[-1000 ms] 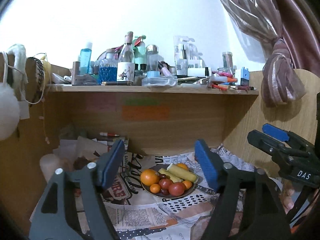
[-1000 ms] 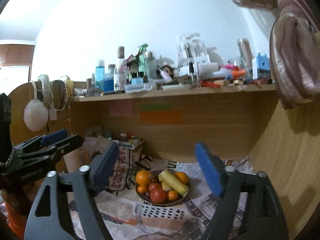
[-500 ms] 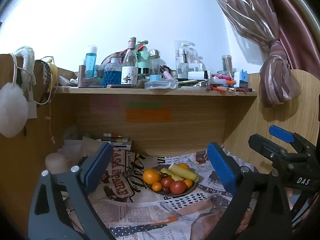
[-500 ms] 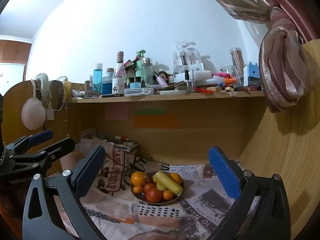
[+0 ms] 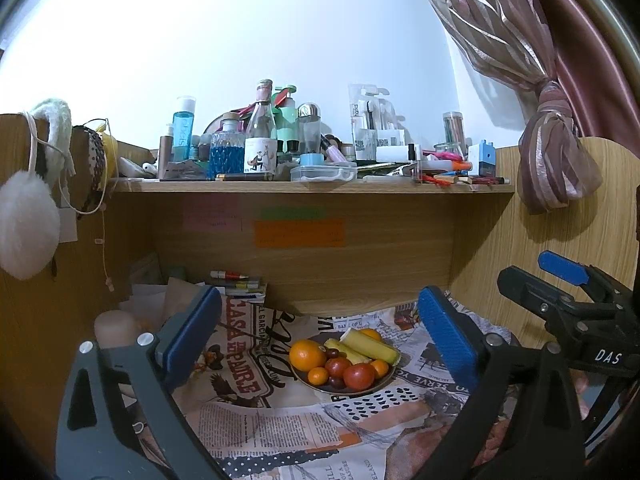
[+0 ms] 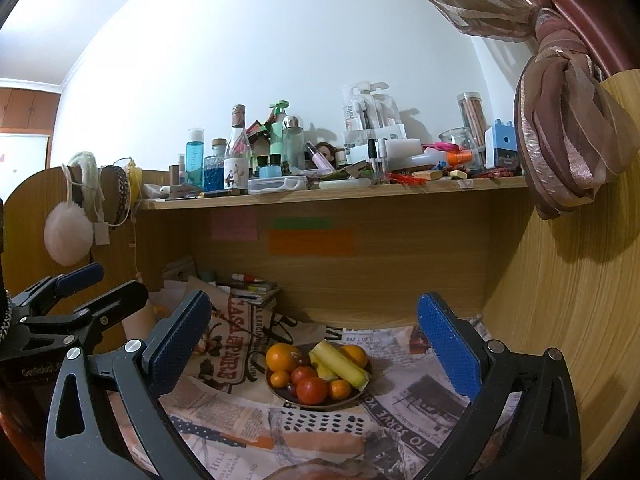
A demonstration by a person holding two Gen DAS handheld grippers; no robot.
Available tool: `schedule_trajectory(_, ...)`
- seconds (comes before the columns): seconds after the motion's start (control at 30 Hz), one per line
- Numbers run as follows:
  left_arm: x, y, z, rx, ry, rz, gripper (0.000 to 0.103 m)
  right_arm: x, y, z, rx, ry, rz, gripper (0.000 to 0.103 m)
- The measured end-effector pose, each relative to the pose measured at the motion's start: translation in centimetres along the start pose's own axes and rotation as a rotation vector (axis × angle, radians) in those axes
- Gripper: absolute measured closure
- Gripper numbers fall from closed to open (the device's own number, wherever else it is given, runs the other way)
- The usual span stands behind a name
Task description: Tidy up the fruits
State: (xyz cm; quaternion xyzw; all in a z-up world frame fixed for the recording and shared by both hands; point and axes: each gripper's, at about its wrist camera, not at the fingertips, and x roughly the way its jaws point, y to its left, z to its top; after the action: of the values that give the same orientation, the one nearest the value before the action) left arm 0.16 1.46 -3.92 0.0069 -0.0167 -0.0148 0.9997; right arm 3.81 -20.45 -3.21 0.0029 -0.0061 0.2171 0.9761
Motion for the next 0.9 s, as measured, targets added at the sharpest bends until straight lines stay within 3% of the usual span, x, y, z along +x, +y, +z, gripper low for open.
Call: schedule_trajectory(0.9, 0.8, -0.1, -0.5, -0.016, 0.013, 0.008, 0.0, 1.0, 1.0, -0.4, -0.011, 0.025, -0.012, 0.0)
